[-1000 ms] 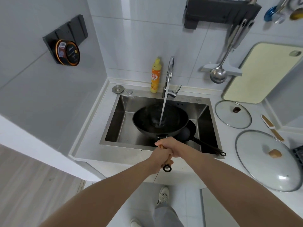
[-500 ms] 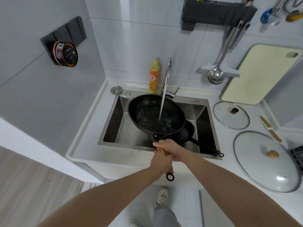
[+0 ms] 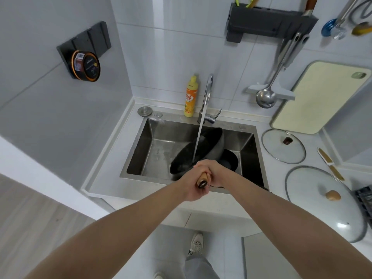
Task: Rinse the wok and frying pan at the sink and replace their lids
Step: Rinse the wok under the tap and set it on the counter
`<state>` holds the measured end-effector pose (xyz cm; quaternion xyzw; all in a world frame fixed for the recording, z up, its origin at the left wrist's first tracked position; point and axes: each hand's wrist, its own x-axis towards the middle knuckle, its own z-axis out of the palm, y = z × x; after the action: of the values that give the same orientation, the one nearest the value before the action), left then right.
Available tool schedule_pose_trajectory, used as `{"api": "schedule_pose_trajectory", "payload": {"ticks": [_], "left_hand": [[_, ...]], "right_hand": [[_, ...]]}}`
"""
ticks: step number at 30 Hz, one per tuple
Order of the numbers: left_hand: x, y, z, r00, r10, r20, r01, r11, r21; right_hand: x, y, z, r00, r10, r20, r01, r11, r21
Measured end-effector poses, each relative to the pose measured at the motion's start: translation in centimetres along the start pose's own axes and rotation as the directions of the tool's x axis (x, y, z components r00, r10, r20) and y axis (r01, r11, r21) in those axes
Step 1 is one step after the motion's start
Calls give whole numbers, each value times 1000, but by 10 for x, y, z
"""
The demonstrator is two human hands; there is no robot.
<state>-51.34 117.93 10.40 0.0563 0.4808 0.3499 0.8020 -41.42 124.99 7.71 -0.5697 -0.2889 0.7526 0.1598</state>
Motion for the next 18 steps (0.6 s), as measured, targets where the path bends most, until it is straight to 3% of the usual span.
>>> {"api": "schedule_pose_trajectory", "payload": {"ticks": [5,8,11,18], "left_hand": [[0,10,15,994,48,99,-28,980,-195],[0,12,13,986,85,142,-42,958,-285],[3,18,7,980,106,168,-52,954,-296],[11,27,-4,990,86,113,-49,953,-300]], "right_hand": [[-5,-13,-6,1000,-8,2,8,998,64],[3,-19,-2,999,-24,-34,24,1000,4],[10,-26,5,997,-18,-72,13,997,-73],[29,-23,8,1000,-2,-31,3,1000,5]]}}
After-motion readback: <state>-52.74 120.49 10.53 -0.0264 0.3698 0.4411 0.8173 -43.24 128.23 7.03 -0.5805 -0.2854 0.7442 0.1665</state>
